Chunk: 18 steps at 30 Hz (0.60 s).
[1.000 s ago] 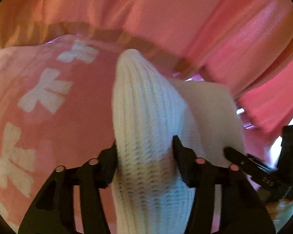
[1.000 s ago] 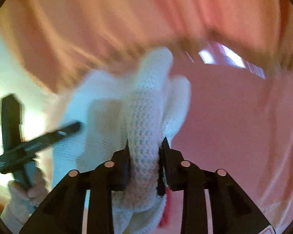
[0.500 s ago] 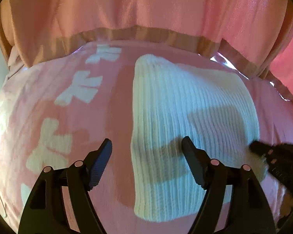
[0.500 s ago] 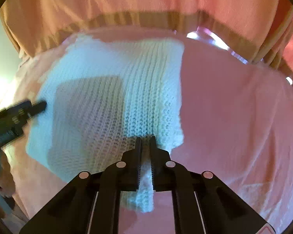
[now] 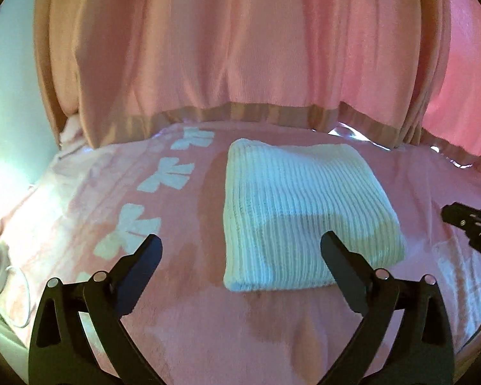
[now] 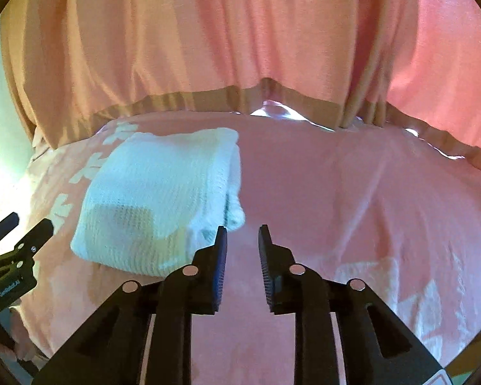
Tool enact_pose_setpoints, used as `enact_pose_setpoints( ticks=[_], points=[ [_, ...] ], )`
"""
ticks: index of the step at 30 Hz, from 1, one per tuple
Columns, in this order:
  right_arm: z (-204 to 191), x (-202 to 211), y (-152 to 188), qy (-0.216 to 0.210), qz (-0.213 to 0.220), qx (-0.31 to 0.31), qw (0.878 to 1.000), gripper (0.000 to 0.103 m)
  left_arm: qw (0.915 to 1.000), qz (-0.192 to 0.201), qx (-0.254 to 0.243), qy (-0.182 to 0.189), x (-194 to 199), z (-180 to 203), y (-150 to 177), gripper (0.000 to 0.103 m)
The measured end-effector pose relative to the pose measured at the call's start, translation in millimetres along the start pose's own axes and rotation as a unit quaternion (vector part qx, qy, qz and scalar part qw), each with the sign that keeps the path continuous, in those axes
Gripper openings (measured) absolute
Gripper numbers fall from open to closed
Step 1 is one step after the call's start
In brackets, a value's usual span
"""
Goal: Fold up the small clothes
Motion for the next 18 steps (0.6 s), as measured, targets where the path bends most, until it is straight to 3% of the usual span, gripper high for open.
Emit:
enact_pose_setpoints(
  ticks=[6,13,18],
  points=[
    [2.2,12.6,31.8,0.010,-0.001,0.008,1.000,0.028,0.9995,-0.006,0.024,-0.020,9.0,3.6,19.0,0.097],
    [-3.7,18.7,48.6,0.010,0.012,0.016,1.000,0.035,0.9962,-0.032,0.080,-0.012,4.4,-5.6,34.0,0.097],
    [-7.0,18.2,54.4,0.009,0.012,0.016,1.000,0.037,0.9945,-0.047,0.093,-0.015,-0.4,-9.9,42.2,0.097]
  ],
)
Point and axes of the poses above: each gripper's, at about its wrist camera, not at the fingertips, and x roughly against the way its jaws point, z to its right, y to its underside, the point moved 7 cm from there along -x, roughly the way its jaws point
